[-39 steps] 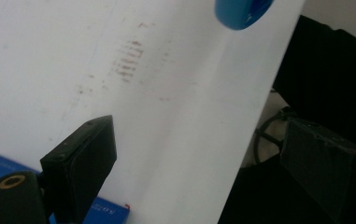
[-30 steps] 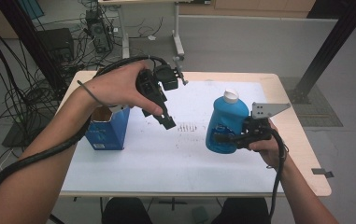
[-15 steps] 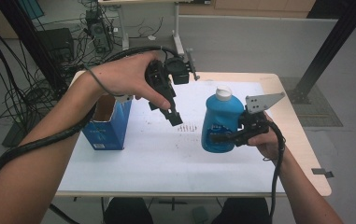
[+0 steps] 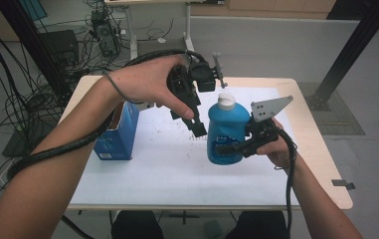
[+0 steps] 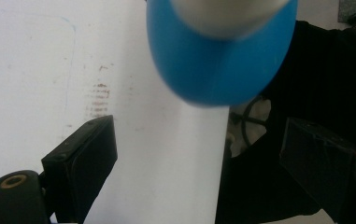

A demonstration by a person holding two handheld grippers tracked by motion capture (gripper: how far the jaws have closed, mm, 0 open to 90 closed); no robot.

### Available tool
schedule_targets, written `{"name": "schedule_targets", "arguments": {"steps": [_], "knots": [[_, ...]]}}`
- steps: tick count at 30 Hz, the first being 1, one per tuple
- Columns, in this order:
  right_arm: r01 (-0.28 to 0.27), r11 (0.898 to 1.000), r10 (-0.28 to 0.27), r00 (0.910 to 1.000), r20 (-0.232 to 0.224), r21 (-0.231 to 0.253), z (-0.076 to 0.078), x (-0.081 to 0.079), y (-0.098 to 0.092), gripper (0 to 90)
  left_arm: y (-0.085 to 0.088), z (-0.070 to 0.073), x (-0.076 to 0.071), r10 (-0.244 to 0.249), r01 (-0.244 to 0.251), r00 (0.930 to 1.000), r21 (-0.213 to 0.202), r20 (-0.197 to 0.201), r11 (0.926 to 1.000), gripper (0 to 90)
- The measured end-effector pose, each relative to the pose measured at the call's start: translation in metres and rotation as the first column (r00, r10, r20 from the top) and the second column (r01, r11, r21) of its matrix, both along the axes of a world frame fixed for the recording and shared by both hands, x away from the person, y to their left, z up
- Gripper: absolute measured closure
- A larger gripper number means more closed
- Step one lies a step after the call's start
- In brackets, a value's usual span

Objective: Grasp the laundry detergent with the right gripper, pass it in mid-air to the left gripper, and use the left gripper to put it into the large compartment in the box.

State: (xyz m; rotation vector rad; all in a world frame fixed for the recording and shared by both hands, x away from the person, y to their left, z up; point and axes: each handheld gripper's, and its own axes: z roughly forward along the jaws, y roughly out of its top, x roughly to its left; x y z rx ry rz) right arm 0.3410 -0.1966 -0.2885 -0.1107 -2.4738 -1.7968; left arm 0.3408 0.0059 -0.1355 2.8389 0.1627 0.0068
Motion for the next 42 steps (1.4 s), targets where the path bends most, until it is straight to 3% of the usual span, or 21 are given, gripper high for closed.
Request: {"name": "schedule_targets", "arguments": {"steps": [19, 42], "knots": [[-0.04, 0.999, 0.04, 0.9992, 0.004, -0.013, -0.001, -0.004, 0.022, 42.9, -0.02, -0.003, -0.008, -0.044, 0.044, 0.999, 0.0, 0.002, 0.999, 11.3], [-0.043, 0.999, 0.043, 0.999, 0.01, -0.007, 0.001, -0.003, 0.02, 42.9, -0.022, 0.0, -0.008, -0.037, 0.037, 0.9992, 0.005, 0.014, 0.9993, 11.3]]}}
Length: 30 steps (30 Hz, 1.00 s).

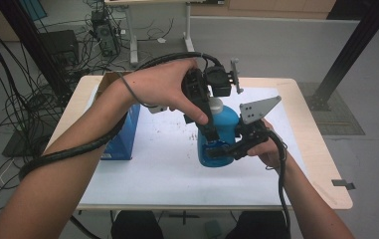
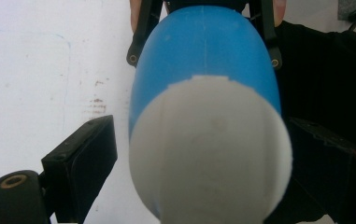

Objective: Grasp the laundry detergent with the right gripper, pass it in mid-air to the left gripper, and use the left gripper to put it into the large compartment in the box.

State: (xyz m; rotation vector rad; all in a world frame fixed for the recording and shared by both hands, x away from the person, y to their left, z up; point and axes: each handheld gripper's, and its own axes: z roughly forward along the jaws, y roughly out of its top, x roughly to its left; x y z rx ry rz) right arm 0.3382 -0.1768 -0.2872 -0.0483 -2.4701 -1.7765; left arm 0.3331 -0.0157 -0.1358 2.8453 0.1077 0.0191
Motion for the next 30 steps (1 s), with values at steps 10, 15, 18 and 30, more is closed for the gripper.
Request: {"name": "schedule_targets", "arguments": {"steps": [10, 15, 18, 30], "knots": [[0.001, 1.0, -0.001, 1.0, 0.001, 0.003, -0.0001, 0.001, -0.0002, 42.9, 0.0014, -0.0003, 0.0007, 0.002, -0.002, 1.0, -0.006, -0.003, 1.0, 11.3], [-0.003, 1.0, 0.003, 1.0, 0.003, 0.001, 0.0, 0.001, 0.0001, 42.9, 0.0018, -0.0005, 0.0009, 0.004, -0.004, 1.0, -0.007, -0.001, 1.0, 11.3], [0.002, 1.0, -0.002, 1.0, 0.002, 0.001, -0.0004, 0.0014, 0.0001, 42.9, 0.0019, -0.0003, 0.0012, -0.002, 0.002, 1.0, -0.002, 0.0, 1.0, 11.3], [-0.002, 1.0, 0.002, 1.0, 0.003, -0.004, -0.0011, 0.0011, 0.0004, 42.9, 0.0042, -0.0013, 0.0009, 0.001, -0.001, 1.0, -0.007, -0.005, 1.0, 11.3]]}}
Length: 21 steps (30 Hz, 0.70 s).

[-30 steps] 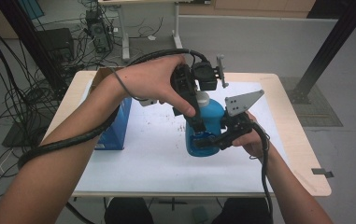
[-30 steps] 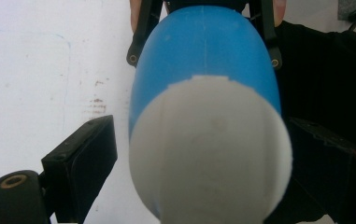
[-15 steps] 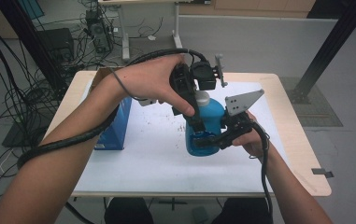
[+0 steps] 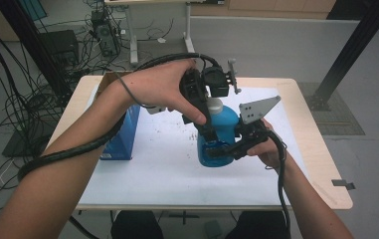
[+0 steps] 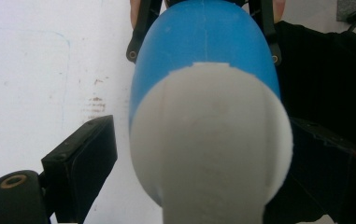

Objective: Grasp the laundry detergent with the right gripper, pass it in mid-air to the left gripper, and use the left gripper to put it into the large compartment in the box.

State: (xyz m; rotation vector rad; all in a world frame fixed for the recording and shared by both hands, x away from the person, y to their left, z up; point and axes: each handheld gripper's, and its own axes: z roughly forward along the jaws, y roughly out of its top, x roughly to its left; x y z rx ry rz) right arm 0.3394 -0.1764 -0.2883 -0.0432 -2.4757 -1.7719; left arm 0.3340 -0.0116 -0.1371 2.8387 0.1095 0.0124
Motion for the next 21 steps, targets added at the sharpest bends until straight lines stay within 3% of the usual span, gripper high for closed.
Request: {"name": "schedule_targets", "arguments": {"steps": [21], "knots": [[-0.004, 1.0, 0.004, 1.0, 0.002, -0.003, 0.0012, 0.0012, 0.0003, 42.9, 0.0017, -0.0016, 0.0012, 0.006, -0.006, 1.0, -0.003, 0.0, 1.0, 11.2]]}}
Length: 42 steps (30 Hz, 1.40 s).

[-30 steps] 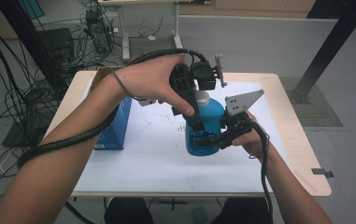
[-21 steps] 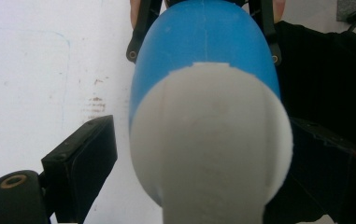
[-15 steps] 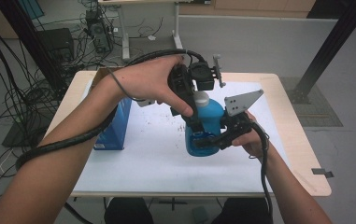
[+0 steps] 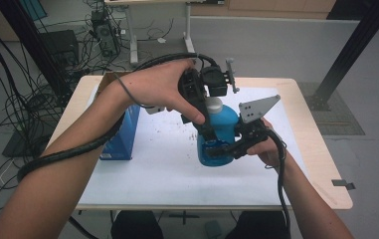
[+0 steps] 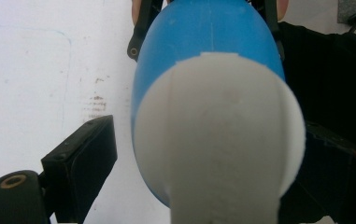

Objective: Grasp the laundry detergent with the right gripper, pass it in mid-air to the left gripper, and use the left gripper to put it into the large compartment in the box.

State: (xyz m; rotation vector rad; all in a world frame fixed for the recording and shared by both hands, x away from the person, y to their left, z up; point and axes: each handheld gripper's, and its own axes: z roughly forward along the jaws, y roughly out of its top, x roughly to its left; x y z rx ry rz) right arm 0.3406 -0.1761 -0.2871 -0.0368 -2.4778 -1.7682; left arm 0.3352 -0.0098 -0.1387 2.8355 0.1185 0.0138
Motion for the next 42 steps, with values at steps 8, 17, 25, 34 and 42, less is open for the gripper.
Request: {"name": "schedule_targets", "arguments": {"steps": [8, 17, 25, 34, 42], "knots": [[-0.002, 1.0, 0.002, 1.0, 0.0, -0.002, 0.0, 0.0, 0.0, 42.9, 0.002, 0.002, 0.0, 0.005, -0.005, 1.0, -0.007, 0.005, 1.0, 11.2], [-0.005, 1.0, 0.005, 1.0, 0.002, -0.004, 0.0, 0.001, 0.002, 42.9, 0.003, 0.002, -0.001, 0.005, -0.005, 1.0, -0.011, 0.005, 0.9999, 11.2], [-0.011, 1.0, 0.012, 0.9999, 0.007, -0.006, 0.001, 0.0, 0.003, 42.9, 0.001, 0.002, -0.001, -0.004, 0.004, 1.0, -0.002, 0.003, 1.0, 11.2], [-0.017, 1.0, 0.017, 0.9998, 0.01, -0.004, 0.002, -0.001, 0.004, 42.9, -0.004, 0.001, -0.002, -0.003, 0.003, 1.0, -0.001, -0.005, 1.0, 11.3], [-0.023, 1.0, 0.023, 0.9996, 0.017, -0.005, 0.004, -0.001, 0.004, 42.9, -0.008, 0.001, -0.003, -0.023, 0.023, 0.9997, 0.008, -0.011, 0.9997, 15.0]]}}
